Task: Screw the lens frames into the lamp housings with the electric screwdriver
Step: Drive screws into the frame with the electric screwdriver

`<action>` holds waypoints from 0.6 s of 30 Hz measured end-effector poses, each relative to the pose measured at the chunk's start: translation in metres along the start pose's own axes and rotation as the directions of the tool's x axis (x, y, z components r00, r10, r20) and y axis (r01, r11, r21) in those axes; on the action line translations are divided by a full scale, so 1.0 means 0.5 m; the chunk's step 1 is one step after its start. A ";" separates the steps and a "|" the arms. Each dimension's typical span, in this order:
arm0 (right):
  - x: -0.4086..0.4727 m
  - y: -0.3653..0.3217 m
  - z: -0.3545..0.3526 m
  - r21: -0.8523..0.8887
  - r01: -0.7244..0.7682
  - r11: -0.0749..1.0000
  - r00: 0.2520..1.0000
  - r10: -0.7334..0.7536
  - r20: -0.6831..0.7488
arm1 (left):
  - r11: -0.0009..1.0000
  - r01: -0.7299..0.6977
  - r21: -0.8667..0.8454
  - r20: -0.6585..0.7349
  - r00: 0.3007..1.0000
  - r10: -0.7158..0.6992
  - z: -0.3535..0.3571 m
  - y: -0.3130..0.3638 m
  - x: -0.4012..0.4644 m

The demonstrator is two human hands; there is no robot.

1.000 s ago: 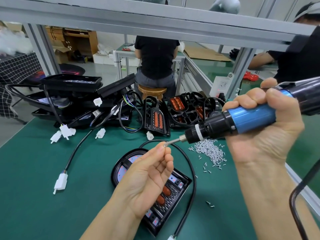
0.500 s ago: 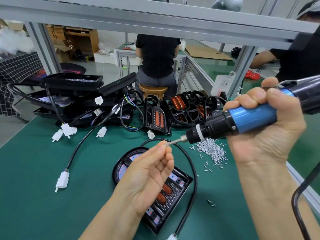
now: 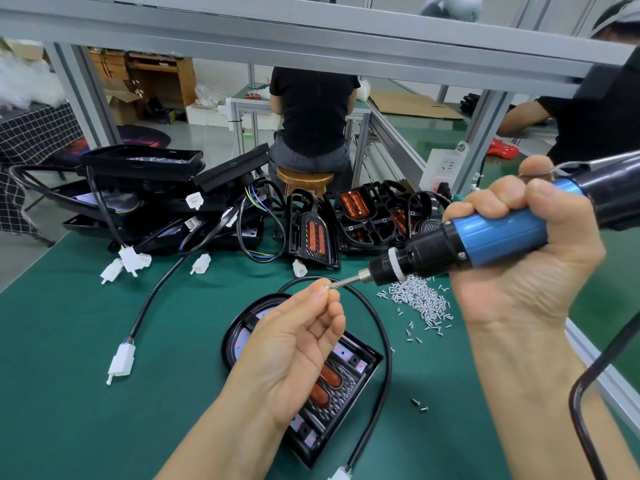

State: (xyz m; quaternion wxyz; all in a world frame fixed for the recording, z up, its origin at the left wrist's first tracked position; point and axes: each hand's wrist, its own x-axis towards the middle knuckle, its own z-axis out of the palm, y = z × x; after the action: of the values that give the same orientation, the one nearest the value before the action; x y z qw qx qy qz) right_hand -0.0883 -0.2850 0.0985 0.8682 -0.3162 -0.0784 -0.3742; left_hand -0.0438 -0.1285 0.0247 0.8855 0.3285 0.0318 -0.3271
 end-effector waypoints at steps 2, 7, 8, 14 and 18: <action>-0.001 -0.001 0.000 0.001 0.005 1.000 1.000 -0.005 0.000 | 1.000 0.004 -0.001 0.006 1.000 -0.004 0.000 0.000 0.000; -0.002 -0.005 0.000 -0.004 0.004 1.000 1.000 -0.004 0.005 | 1.000 0.003 0.016 0.009 1.000 -0.003 0.003 -0.005 0.002; -0.002 -0.005 0.000 -0.007 0.004 1.000 1.000 -0.004 0.005 | 1.000 0.002 0.019 0.011 1.000 -0.002 0.003 -0.005 0.002; -0.003 -0.004 -0.001 -0.015 0.007 1.000 1.000 -0.007 0.004 | 1.000 0.002 0.001 0.016 1.000 -0.002 -0.001 -0.007 0.003; -0.002 -0.002 -0.002 -0.008 0.012 1.000 1.000 -0.012 -0.010 | 0.999 -0.011 0.031 0.025 1.000 0.010 -0.002 -0.007 0.004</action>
State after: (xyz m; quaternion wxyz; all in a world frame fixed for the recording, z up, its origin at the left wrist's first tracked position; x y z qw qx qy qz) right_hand -0.0897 -0.2857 0.0977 0.8651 -0.3173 -0.0747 -0.3813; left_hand -0.0444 -0.1309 0.0212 0.8823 0.3384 0.0141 -0.3268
